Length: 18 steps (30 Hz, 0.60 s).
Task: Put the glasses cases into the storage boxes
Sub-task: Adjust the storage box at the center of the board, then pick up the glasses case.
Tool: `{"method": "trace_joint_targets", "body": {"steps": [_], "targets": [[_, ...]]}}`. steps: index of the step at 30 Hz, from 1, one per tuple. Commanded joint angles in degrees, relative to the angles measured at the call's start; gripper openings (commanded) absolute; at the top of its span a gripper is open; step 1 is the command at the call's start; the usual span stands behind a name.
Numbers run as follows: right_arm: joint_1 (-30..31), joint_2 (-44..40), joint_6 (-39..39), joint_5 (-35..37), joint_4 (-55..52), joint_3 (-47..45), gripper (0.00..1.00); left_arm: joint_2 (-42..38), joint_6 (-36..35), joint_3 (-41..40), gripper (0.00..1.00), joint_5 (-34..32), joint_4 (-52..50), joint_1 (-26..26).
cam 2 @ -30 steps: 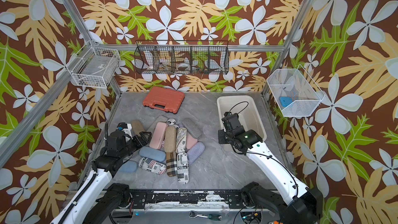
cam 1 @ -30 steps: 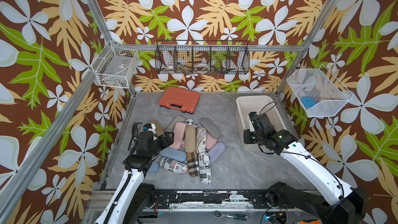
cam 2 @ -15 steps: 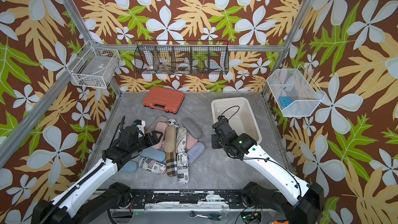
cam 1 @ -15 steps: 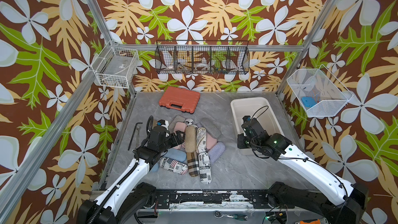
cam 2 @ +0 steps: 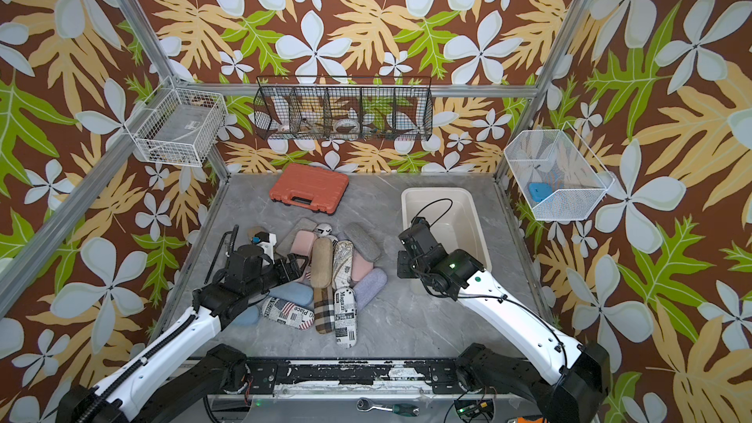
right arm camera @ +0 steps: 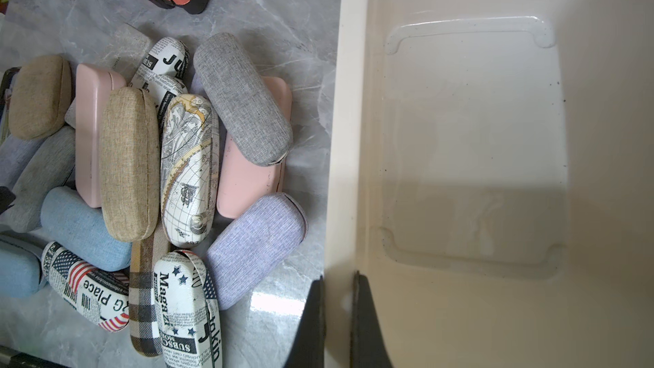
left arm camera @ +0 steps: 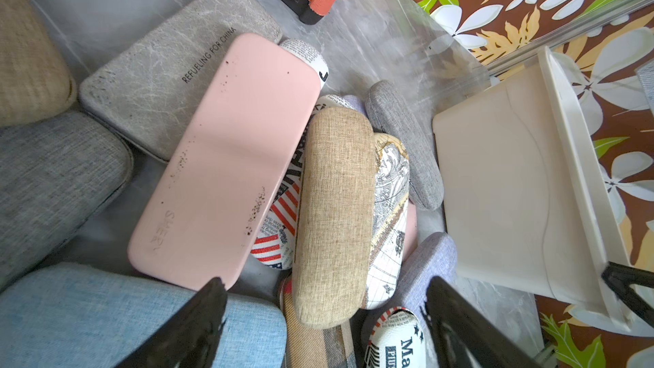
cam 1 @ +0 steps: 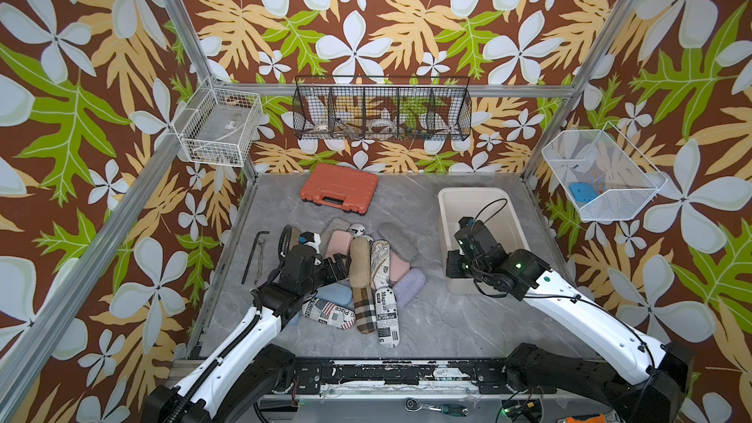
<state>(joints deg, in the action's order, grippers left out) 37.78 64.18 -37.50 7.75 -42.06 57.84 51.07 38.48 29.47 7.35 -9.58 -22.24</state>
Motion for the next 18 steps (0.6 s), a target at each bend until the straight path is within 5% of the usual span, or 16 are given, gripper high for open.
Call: {"method": "trace_joint_targets", "body": {"steps": [1, 5, 11, 18], "targets": [[0.1, -0.5, -1.5, -1.5, 0.9, -0.3, 0.04, 1.6, -0.4, 0.4, 0.90, -3.2, 0.6, -1.6], [0.1, -0.6, -1.4, -3.2, 2.5, -0.7, 0.11, 7.5, -1.4, 2.6, 0.88, -4.5, 0.9, -4.5], [0.1, 0.2, 0.3, -1.8, 0.2, 2.7, 0.47, 15.9, -2.0, 7.7, 0.90, -9.0, -1.2, -10.0], [0.1, -3.8, 1.6, 1.4, -0.3, 3.0, 0.55, 20.2, -0.8, 10.2, 0.98, -16.5, -5.5, -15.8]]}}
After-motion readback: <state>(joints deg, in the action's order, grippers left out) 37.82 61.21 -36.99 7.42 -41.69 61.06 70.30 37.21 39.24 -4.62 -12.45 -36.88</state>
